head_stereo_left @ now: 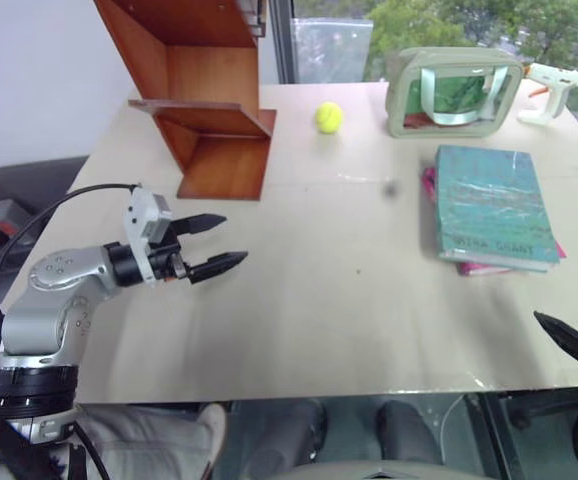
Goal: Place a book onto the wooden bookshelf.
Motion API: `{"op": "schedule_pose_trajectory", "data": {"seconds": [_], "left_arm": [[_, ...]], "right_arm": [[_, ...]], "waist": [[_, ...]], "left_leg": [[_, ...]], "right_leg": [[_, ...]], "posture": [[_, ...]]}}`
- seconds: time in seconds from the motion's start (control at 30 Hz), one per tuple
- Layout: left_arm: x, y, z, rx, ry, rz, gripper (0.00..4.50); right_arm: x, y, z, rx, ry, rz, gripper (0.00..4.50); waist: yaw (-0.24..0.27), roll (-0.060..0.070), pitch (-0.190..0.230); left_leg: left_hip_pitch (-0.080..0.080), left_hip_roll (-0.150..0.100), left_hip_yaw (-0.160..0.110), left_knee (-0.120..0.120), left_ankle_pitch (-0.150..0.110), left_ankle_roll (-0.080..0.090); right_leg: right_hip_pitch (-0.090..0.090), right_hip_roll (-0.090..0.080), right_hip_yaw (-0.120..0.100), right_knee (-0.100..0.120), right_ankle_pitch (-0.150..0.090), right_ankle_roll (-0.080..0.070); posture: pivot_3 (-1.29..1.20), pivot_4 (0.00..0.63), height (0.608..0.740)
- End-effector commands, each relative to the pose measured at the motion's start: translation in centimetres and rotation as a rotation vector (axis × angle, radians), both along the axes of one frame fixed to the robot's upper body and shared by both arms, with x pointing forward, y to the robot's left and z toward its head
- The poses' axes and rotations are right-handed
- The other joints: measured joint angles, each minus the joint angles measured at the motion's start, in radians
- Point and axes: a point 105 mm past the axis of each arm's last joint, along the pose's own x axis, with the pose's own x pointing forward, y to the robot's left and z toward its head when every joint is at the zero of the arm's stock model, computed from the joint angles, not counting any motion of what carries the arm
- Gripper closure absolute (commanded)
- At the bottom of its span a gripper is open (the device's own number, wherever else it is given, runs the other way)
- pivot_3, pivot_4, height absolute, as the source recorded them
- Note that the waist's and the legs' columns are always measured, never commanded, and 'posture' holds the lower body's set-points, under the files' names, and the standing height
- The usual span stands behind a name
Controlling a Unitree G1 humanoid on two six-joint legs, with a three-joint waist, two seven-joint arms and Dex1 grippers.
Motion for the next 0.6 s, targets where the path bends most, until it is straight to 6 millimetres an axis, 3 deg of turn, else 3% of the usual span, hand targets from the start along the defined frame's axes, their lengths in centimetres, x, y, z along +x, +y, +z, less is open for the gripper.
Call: {"op": "schedule_pose_trajectory", "data": {"seconds": [0.03,0.2,0.3,0.43,0.5,0.6], "left_arm": [[-0.1,-0.3,0.9,0.010,-0.028,-0.048,0.00],[-0.6,-2.7,1.3,-0.027,-0.033,-0.166,0.00],[-1.0,-4.3,1.7,-0.048,-0.041,-0.244,0.00],[-1.4,-6.4,2.3,-0.058,-0.076,-0.326,0.00],[-1.4,-7.9,3.2,-0.089,-0.109,-0.374,0.00],[-1.6,-9.1,4.0,-0.112,-0.142,-0.416,0.00]], "right_arm": [[0.1,-0.3,0.6,-0.019,-0.026,-0.017,0.04],[2.0,-1.9,1.2,-0.014,-0.051,-0.104,0.04],[4.3,-4.4,2.1,0.049,-0.072,-0.205,0.85],[8.1,-7.9,2.8,0.008,-0.065,-0.319,2.71],[11.5,-10.4,2.7,-0.020,-0.039,-0.395,3.55],[15.5,-13.9,2.3,-0.022,0.021,-0.566,3.55]], "waist": [[0.000,0.000,0.000],[0.001,0.000,0.000],[0.000,-0.002,0.001],[0.000,-0.001,0.002],[-0.007,-0.001,0.002],[-0.024,-0.001,0.004]], "left_leg": [[0.000,0.000,0.000,0.000,0.000,0.000],[0.000,0.000,0.001,0.000,-0.002,0.000],[-0.001,0.000,0.001,0.000,-0.002,0.000],[-0.001,0.000,0.002,0.000,-0.002,0.000],[-0.001,0.001,0.002,0.000,-0.001,0.000],[-0.001,0.001,0.005,0.001,-0.001,0.001]], "right_leg": [[0.000,0.000,0.000,0.000,0.000,0.000],[0.000,0.000,0.000,-0.002,0.000,0.000],[0.000,0.000,0.000,-0.002,0.000,0.000],[0.000,0.000,0.001,-0.001,0.001,-0.001],[-0.001,0.000,0.000,-0.001,0.001,-0.001],[0.000,-0.001,0.001,-0.002,0.001,-0.002]], "posture": [[0.00,0.150,0.740],[0.00,0.150,0.740],[0.00,0.150,0.740],[0.00,0.150,0.740],[0.00,0.150,0.740],[0.00,0.150,0.740]]}}
